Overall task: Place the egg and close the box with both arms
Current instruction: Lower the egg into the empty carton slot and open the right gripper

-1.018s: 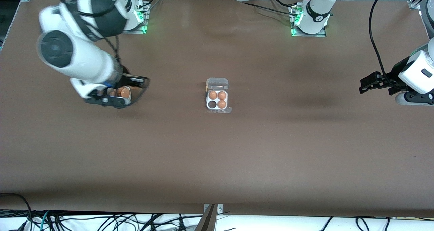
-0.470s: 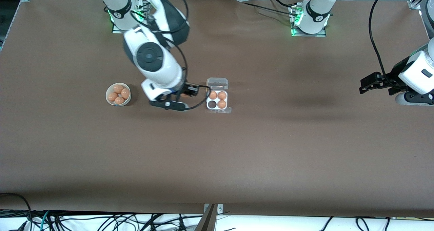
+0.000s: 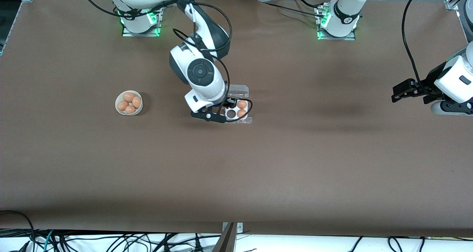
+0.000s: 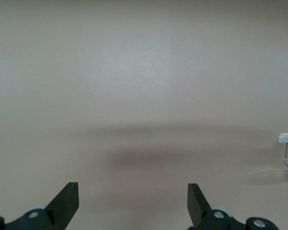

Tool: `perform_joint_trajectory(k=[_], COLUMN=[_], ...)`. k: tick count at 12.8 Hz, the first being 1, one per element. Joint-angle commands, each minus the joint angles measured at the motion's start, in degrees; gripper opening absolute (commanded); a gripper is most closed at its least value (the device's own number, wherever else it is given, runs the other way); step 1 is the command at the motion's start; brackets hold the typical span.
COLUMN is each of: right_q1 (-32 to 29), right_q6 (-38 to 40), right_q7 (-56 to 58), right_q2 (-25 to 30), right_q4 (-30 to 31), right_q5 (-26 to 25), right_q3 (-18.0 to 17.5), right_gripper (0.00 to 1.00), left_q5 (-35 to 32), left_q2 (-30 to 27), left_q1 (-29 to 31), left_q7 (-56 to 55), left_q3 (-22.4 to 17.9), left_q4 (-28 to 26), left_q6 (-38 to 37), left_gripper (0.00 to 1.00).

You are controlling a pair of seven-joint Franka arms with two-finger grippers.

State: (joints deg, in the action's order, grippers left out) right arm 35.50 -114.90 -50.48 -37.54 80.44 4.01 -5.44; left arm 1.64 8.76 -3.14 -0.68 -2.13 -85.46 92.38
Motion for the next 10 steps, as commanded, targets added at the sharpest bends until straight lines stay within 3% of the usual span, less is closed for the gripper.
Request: perform_joint_trajectory(k=[1, 10], right_q1=[0.89, 3.17], right_q6=[-1.28, -7.35], right_q7=[-1.55, -2.87], right_q2=[-2.71, -7.02], right_q4=[-2.13, -2.04], right_q5=[-1.2, -3.13], right_q3=[0.61, 0.78], right_gripper=[0.0, 0.0], left_q5=[0.21, 0.21], left_q2=[0.9, 1.43], left_q1=[0.15, -0.2], left_q7=[0.86, 0.42], left_q3=[-0.07, 0.11], left_q4=[1.52, 1.52], left_q6=[-0.45, -0.45], left_gripper=[1.0, 1.0])
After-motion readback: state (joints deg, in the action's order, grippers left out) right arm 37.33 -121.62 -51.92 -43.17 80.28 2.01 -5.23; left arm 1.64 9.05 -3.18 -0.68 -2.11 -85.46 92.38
